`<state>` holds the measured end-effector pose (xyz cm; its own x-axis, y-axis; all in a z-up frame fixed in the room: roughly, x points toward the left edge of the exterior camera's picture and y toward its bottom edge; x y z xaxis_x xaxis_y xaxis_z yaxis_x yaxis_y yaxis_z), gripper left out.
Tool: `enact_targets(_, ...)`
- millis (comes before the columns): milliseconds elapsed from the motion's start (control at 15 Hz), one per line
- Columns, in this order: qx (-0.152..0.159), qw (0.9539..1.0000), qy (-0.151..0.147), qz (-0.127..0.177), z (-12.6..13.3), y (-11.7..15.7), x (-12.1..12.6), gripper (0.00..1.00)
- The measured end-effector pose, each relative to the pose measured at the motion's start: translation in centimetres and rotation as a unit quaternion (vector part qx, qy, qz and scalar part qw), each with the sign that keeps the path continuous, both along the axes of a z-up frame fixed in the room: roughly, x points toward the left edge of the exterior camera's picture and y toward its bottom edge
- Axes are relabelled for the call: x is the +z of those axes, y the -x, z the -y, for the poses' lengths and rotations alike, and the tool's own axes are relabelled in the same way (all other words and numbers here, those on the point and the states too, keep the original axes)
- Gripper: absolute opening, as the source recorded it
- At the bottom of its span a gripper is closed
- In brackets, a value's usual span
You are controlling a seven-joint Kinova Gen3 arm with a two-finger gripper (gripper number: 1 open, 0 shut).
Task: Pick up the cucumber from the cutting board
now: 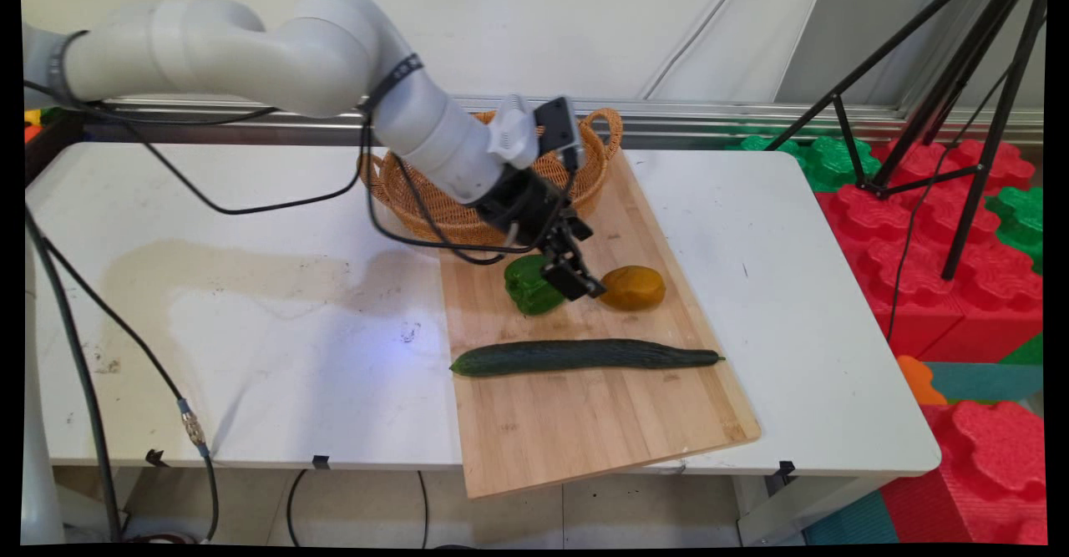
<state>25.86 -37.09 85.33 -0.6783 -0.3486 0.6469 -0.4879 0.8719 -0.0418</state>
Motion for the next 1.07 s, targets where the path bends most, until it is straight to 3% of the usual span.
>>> enact_targets(533, -0.004, 0.9997, -0.018, 0.016, -4.9, -3.1, 0.7, 1.0)
enact_targets(1067, 0.004, 0.9978, -0.057, 0.035, -8.4, -4.8, -1.4, 1.0)
